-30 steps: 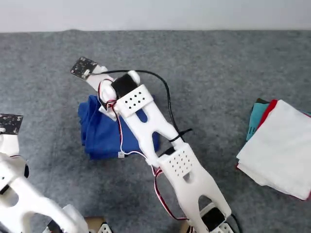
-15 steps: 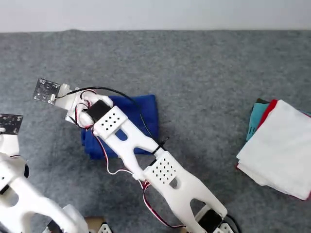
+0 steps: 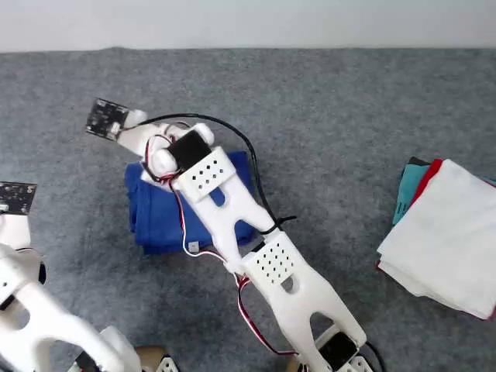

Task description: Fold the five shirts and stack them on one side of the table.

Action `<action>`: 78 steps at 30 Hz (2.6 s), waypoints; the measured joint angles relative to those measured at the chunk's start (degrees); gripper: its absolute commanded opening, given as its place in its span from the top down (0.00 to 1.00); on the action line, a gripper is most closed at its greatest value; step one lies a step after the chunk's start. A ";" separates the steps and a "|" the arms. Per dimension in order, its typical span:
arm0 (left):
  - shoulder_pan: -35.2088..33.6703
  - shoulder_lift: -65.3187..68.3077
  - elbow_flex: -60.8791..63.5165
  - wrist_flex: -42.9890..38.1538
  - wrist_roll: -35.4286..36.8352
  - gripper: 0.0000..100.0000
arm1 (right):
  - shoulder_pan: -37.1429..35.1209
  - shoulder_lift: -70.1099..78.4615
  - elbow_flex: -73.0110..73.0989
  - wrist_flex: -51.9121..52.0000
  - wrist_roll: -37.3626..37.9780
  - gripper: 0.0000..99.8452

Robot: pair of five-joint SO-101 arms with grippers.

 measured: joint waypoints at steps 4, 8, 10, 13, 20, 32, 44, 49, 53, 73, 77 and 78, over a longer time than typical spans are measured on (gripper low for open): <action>0.00 0.00 0.00 0.00 0.00 0.99 | -0.53 0.00 0.00 3.16 -6.07 0.99; 0.62 0.00 -0.09 1.85 0.00 0.99 | 1.85 -1.05 1.05 3.25 -11.25 0.99; 1.49 0.00 -0.62 3.69 0.00 0.99 | 3.78 -2.90 3.78 3.25 -13.54 0.99; 1.93 0.00 -3.08 6.15 0.00 0.99 | 6.59 -6.95 11.16 3.25 -15.30 0.99; 3.43 -0.35 -5.10 10.55 0.09 0.99 | 11.78 -21.71 37.71 3.25 -18.73 0.92; 3.43 -0.35 -3.25 10.73 0.44 0.99 | 7.74 -35.96 61.36 3.25 -47.91 0.66; 3.34 -0.35 -2.55 10.73 1.14 0.99 | 2.73 -25.41 61.54 -1.93 -53.54 0.66; 3.34 -0.35 -2.55 10.73 1.23 0.99 | 2.90 -18.90 60.84 -2.90 -53.54 0.76; 3.34 -0.35 -2.55 10.73 1.23 0.99 | 2.90 -17.41 59.52 -2.55 -51.60 1.00; 3.34 -0.35 -2.55 10.73 1.32 0.99 | 25.41 -25.58 61.10 3.08 -2.02 0.99; 3.34 -0.35 -2.55 10.73 1.32 0.99 | 36.75 -25.76 60.92 2.46 13.19 0.99; 3.34 -0.35 -2.55 10.73 1.32 0.99 | 39.21 -25.67 59.60 1.85 16.62 0.99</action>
